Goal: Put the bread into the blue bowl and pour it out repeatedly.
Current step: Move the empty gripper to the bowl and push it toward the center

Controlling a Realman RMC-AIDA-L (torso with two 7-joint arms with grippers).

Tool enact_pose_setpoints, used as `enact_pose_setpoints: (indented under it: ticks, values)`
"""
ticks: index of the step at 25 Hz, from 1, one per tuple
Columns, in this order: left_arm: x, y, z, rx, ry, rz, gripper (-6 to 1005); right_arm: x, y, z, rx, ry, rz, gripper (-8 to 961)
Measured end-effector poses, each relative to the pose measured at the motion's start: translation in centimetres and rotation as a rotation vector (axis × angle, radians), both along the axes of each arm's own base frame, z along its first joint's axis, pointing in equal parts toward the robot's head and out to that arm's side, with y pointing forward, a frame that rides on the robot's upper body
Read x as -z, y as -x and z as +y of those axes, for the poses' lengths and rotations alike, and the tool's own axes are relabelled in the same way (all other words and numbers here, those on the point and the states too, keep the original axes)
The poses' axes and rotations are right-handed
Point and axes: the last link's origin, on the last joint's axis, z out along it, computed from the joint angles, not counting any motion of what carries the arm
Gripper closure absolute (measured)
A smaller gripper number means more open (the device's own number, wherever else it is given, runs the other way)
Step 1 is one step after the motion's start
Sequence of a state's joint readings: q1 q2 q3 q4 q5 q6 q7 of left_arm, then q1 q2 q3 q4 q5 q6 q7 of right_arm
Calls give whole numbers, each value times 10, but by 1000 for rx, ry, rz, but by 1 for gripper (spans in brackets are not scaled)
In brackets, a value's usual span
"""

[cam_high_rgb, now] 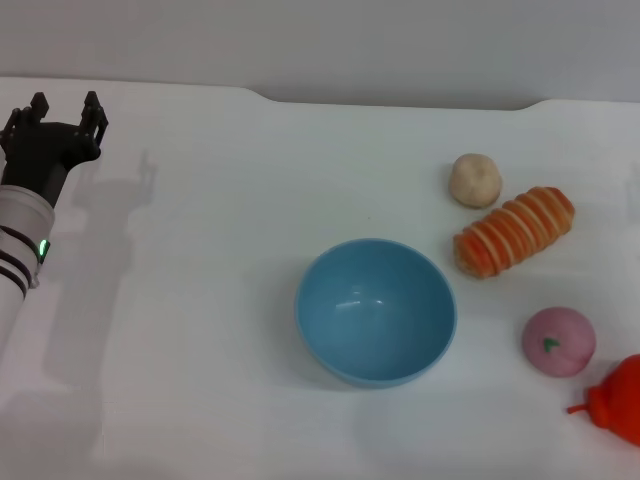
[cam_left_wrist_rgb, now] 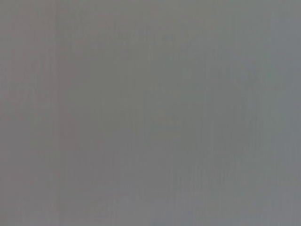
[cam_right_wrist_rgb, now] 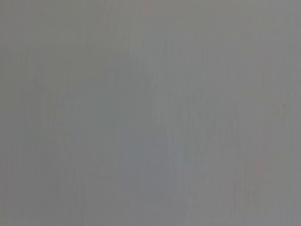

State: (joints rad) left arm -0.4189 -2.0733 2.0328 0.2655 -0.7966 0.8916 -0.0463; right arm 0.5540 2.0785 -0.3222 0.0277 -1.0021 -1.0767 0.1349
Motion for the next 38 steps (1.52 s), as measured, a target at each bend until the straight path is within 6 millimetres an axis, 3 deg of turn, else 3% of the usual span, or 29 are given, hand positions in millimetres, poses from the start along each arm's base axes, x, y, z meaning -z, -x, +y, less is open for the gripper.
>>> enact_pose_setpoints:
  ticks: [9, 15, 23, 25, 26, 28, 32, 38]
  values:
    - [0, 7, -11, -20, -12, -114, 394, 2, -5, -1, 27, 13, -1, 510]
    - [5, -16, -8, 68, 0, -158, 394, 1, -5, -1, 27, 11, -2, 510]
    - [16, -65, 47, 114, 224, -202, 395, 2, -7, -4, 33, 14, -4, 510]
    - [20, -90, 65, 102, 323, -210, 394, 2, -10, -7, 41, 14, -4, 510]
    - [20, -90, 65, 102, 323, -210, 394, 2, -10, -7, 41, 14, -4, 510]
    - [21, -110, 73, 82, 382, -203, 394, 1, -13, -9, 50, 11, -4, 510]
    - [24, -146, 75, -13, 523, -121, 395, 0, -17, -12, 59, 9, -6, 510]
    - [24, -185, 48, -128, 780, 43, 395, -4, -17, -11, 56, 5, -19, 510]
